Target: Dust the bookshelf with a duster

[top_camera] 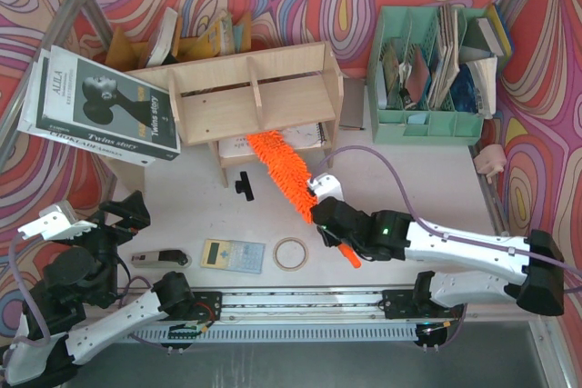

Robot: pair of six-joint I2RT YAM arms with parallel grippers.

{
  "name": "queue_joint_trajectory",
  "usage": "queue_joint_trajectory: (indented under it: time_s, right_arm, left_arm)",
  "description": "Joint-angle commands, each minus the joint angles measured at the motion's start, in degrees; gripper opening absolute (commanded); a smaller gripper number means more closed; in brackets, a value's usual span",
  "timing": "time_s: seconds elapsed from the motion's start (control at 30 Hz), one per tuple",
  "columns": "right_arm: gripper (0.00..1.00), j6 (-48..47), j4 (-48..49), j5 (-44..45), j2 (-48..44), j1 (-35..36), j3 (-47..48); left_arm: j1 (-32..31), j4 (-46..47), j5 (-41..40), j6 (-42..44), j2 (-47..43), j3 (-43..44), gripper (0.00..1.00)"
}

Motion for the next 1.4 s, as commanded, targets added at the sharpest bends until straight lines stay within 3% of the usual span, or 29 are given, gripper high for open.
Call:
queue_joint_trajectory:
  time_s: [0.0,0.27,0.43,0.57,0.73,1.0,1.37]
  right_arm:
    - [0.00,-3.7,4.7,-1.1,1.2,2.9,2.3]
    - [0.00,-0.6,0.2,6.4,2.3,4.1,2.7]
    - [0.00,4.5,-6.8,14.6,-1.1,3.6,1.4]
    - [0.00,6.3,-9.4,15.8,-4.1,1.9,0.3]
    - [0.00,5.3,-8.4,13.8,-3.6,1.0,0.4]
    - [0.00,-3.6,3.0,4.2,-2.7,3.3,-0.1]
    - [0.00,-5.2,1.5,0.9,-1.8,9.5,-1.2]
  left_arm:
    - [-0.2,0.6,-0.1,0.7,-0.5,-0.6,0.99]
    - [-0.2,0.4,0.0,0.5,-0.6,-0.5,0.99]
    - [-0.2,0.5,0.1,0.5,-0.6,-0.5,0.98]
    - [-0.2,0.6,0.2,0.5,-0.5,-0.6,0.98]
    - [-0.2,0.4,0.2,0.3,-0.7,-0.6,0.98]
    - [-0.2,0.2,0.2,0.2,-0.9,-0.5,0.99]
    - [-0.2,0.5,-0.2,0.5,-0.5,-0.5,0.99]
